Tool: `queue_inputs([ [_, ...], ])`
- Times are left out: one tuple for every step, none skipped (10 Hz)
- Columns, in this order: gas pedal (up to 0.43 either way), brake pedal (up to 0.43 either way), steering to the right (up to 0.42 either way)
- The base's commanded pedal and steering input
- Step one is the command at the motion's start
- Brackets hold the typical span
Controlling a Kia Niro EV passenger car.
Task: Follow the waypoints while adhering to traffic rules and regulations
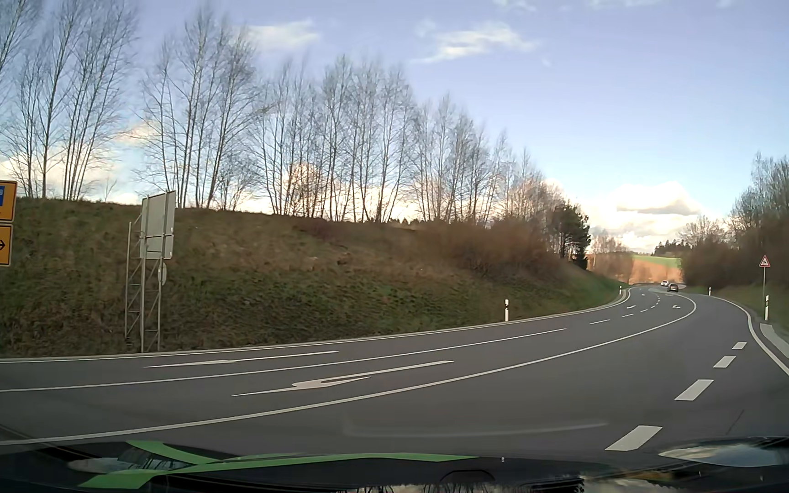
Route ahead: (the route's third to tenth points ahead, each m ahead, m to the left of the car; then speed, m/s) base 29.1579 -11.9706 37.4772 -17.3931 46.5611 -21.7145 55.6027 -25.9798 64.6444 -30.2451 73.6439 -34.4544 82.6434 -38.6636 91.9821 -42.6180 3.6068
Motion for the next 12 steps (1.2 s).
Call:
queue_inputs([
  [0.370, 0.000, 0.330],
  [0.370, 0.000, 0.332],
  [0.370, 0.000, 0.333],
  [0.370, 0.000, 0.336],
  [0.358, 0.000, 0.340],
  [0.358, 0.000, 0.340],
  [0.358, 0.000, 0.337],
  [0.358, 0.000, 0.324],
  [0.358, 0.000, 0.296],
  [0.358, 0.000, 0.254],
  [0.370, 0.000, 0.206],
  [0.370, 0.000, 0.167],
])
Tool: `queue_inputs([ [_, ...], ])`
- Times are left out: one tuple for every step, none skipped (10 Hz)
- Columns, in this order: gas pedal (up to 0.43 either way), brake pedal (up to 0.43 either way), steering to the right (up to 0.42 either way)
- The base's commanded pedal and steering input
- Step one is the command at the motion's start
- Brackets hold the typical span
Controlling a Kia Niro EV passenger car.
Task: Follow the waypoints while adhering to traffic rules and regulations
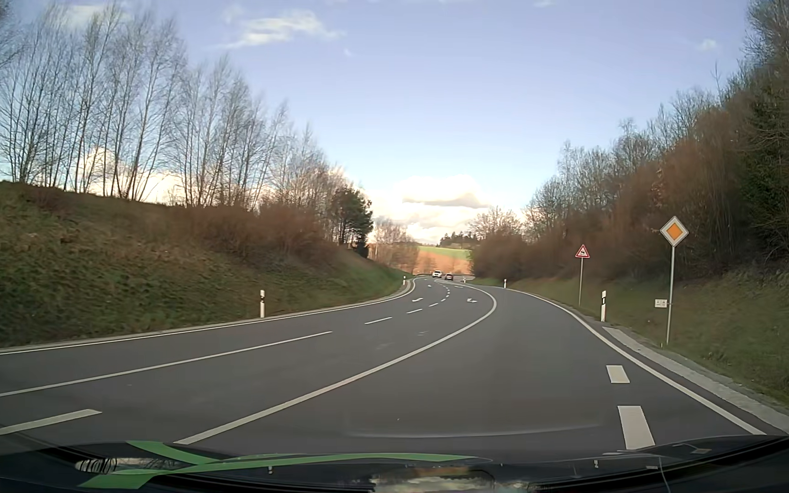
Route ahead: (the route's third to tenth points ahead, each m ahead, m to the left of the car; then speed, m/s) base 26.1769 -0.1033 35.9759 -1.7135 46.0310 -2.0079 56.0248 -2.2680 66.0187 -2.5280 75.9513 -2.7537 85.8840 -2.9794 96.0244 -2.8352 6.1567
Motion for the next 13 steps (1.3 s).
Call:
queue_inputs([
  [0.370, 0.000, 0.149],
  [0.370, 0.000, 0.140],
  [0.370, 0.000, 0.134],
  [0.370, 0.000, 0.124],
  [0.358, 0.000, 0.108],
  [0.358, 0.000, 0.089],
  [0.358, 0.000, 0.076],
  [0.319, 0.000, 0.060],
  [0.268, 0.000, 0.044],
  [0.248, 0.000, 0.032],
  [0.228, 0.000, 0.022],
  [0.220, 0.000, 0.019],
  [0.220, 0.000, 0.013],
])
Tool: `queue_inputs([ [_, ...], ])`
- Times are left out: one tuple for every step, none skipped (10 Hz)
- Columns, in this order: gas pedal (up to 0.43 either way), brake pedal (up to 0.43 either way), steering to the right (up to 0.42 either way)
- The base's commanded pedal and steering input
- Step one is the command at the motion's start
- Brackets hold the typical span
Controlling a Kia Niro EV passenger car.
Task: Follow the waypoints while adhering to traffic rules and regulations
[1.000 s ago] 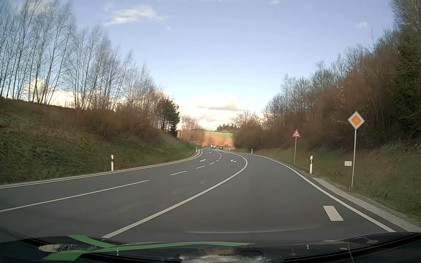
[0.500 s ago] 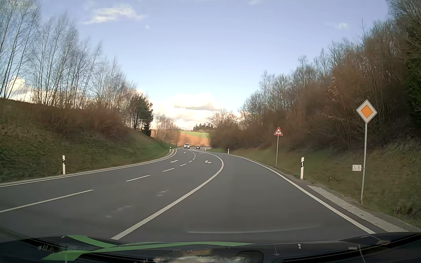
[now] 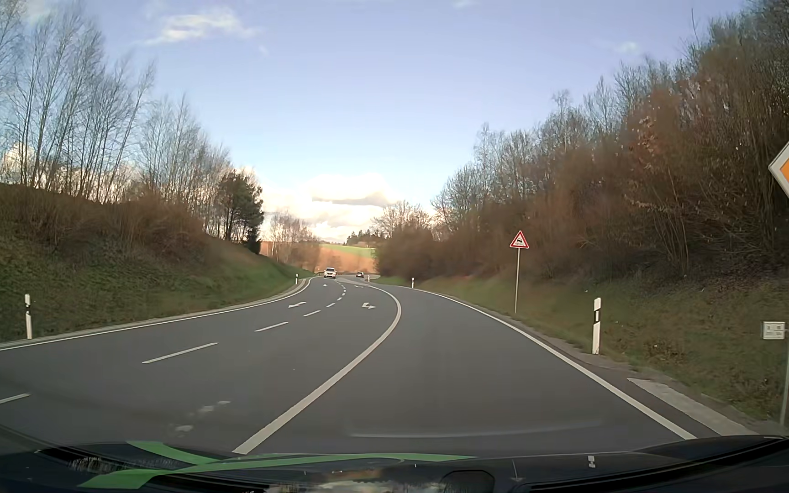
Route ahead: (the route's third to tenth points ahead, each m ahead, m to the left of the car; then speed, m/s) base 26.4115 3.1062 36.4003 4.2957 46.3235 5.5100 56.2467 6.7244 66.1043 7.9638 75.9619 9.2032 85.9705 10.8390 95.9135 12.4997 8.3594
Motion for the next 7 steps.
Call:
queue_inputs([
  [0.220, 0.000, 0.009],
  [0.220, 0.000, 0.008],
  [0.220, 0.000, 0.008],
  [0.220, 0.000, 0.010],
  [0.209, 0.000, 0.015],
  [0.209, 0.000, 0.016],
  [0.209, 0.000, 0.016],
])
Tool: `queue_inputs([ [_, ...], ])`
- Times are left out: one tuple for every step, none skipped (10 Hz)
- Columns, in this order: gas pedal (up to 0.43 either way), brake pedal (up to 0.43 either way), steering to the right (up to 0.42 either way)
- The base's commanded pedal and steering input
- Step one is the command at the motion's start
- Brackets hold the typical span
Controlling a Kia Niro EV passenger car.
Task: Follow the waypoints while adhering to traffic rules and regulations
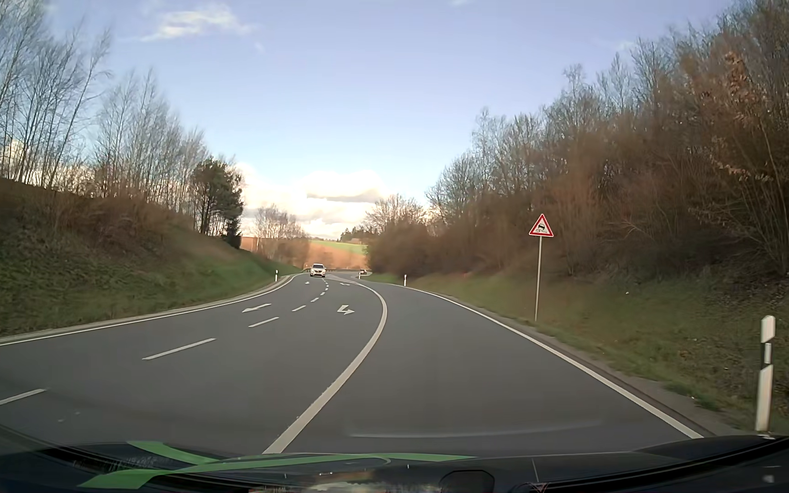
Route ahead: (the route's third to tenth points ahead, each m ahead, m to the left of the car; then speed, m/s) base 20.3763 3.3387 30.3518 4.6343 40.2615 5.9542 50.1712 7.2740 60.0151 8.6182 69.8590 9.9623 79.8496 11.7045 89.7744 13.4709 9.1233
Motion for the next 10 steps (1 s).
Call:
queue_inputs([
  [0.209, 0.000, 0.015],
  [0.209, 0.000, 0.012],
  [0.209, 0.000, 0.009],
  [0.209, 0.000, 0.004],
  [0.209, 0.000, 0.001],
  [0.209, 0.000, 0.000],
  [0.209, 0.000, 0.000],
  [0.209, 0.000, 0.000],
  [0.209, 0.000, -0.001],
  [0.209, 0.000, -0.002],
])
